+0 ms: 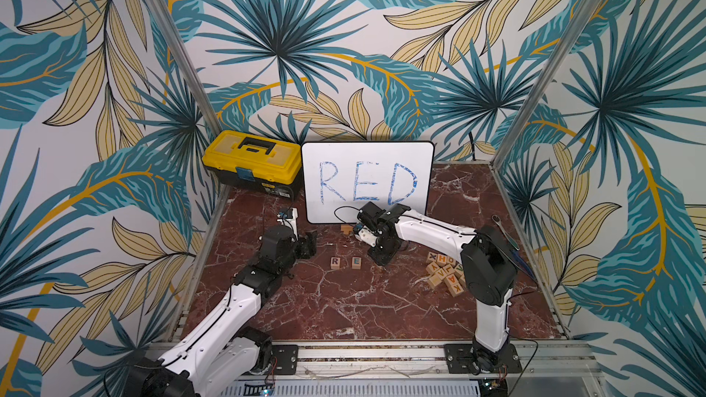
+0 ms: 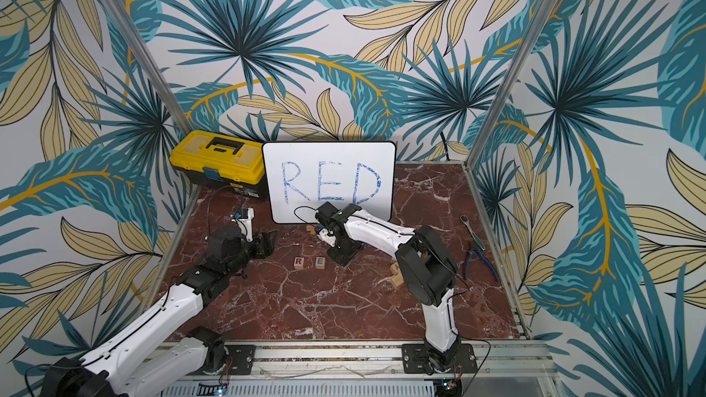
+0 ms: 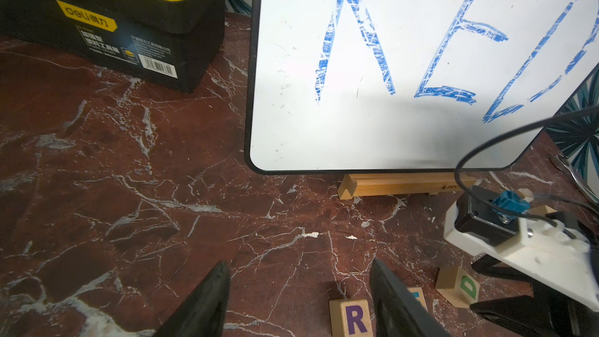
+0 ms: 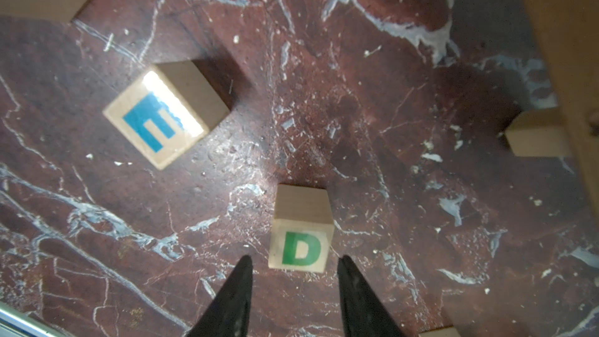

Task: Assemble the uppercase word "red" with letter blocks
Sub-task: Adjust the letter block at the center of the board.

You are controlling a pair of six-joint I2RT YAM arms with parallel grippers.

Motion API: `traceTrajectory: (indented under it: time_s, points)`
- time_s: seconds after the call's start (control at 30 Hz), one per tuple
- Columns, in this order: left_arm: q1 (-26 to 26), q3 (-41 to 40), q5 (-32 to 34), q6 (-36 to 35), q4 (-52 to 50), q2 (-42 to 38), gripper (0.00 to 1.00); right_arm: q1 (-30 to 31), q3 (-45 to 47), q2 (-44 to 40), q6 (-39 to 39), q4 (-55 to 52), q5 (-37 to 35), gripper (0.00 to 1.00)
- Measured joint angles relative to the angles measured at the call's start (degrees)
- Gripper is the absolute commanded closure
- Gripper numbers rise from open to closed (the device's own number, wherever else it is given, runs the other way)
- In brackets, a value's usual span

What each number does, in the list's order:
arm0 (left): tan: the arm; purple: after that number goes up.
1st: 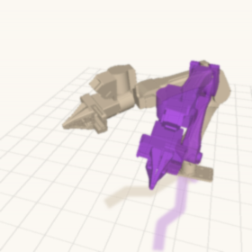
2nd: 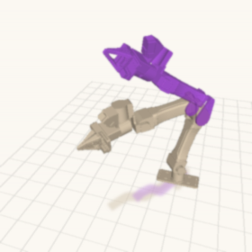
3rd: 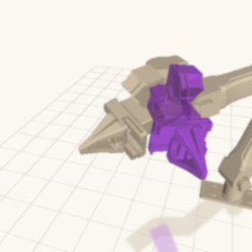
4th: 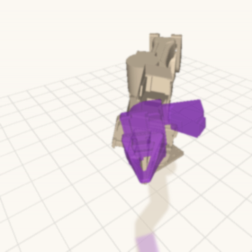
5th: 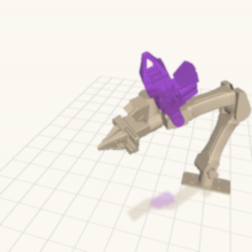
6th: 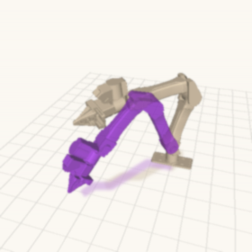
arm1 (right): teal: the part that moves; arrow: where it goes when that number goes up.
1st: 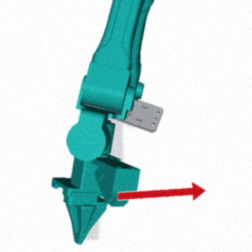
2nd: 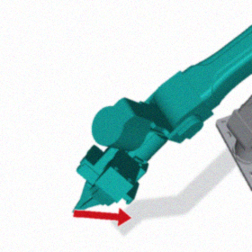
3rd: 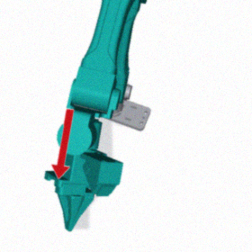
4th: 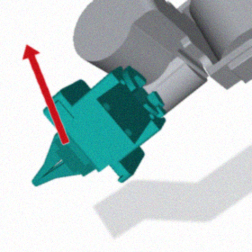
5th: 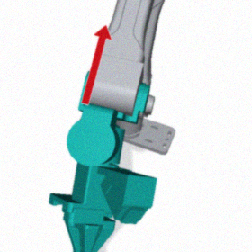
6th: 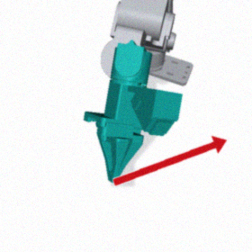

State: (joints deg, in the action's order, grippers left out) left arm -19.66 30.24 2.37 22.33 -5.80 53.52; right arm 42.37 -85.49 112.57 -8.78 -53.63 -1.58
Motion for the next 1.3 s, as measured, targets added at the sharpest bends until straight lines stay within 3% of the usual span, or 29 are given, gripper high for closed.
traceTrajectory:
  time_s: [0.57, 1.0, 1.3]
  points:
    - [0.00, 0.00, 1.27, -0.50, -0.48, -0.20, 0.31, -0.09, 0.11, 3.80, 2.67, 1.49, -0.48, 0.54]
    - [0.00, 0.00, 1.73, -1.07, -0.66, -0.20, 0.31, -0.50, 0.09, 3.91, 8.00, 2.25, -0.50, 0.73]
    - [0.00, 0.00, 1.70, -1.11, -0.72, -0.22, 0.31, -0.44, 0.90, 3.41, 18.56, 3.58, -1.09, 0.79]
